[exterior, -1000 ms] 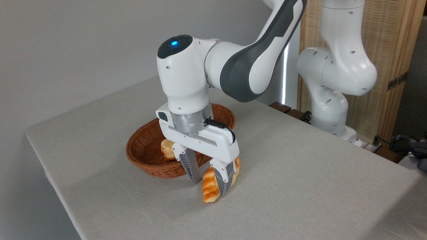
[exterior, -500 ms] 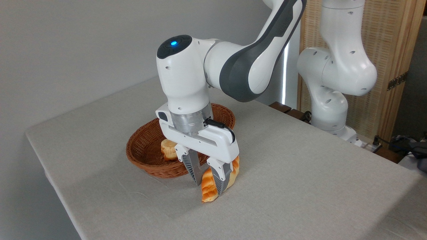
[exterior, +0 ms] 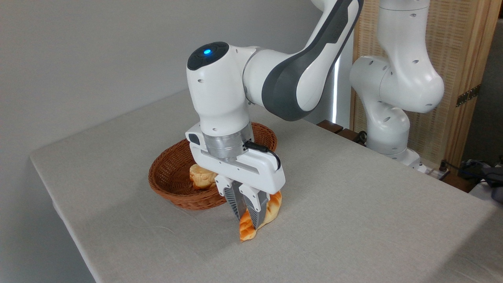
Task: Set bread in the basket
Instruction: 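Lower the gripper around the braided loaf and close on it, then lift the braided loaf and carry it over the basket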
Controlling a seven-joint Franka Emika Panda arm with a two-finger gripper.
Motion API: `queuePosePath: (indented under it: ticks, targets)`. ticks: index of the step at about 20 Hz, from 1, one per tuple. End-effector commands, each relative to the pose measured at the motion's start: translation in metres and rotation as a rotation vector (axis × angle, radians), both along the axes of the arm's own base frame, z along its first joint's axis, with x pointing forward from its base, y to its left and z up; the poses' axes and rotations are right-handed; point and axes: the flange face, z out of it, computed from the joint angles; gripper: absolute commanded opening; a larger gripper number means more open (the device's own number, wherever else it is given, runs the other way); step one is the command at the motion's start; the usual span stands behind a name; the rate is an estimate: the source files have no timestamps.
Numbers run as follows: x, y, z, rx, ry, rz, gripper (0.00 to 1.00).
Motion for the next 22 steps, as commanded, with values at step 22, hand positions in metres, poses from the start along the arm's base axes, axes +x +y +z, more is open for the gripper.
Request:
queuePosePath:
  ticks: [22]
  targets:
    - [0.025, 0.046, 0.151, -0.147, -0.198, 0.140, 0.15]
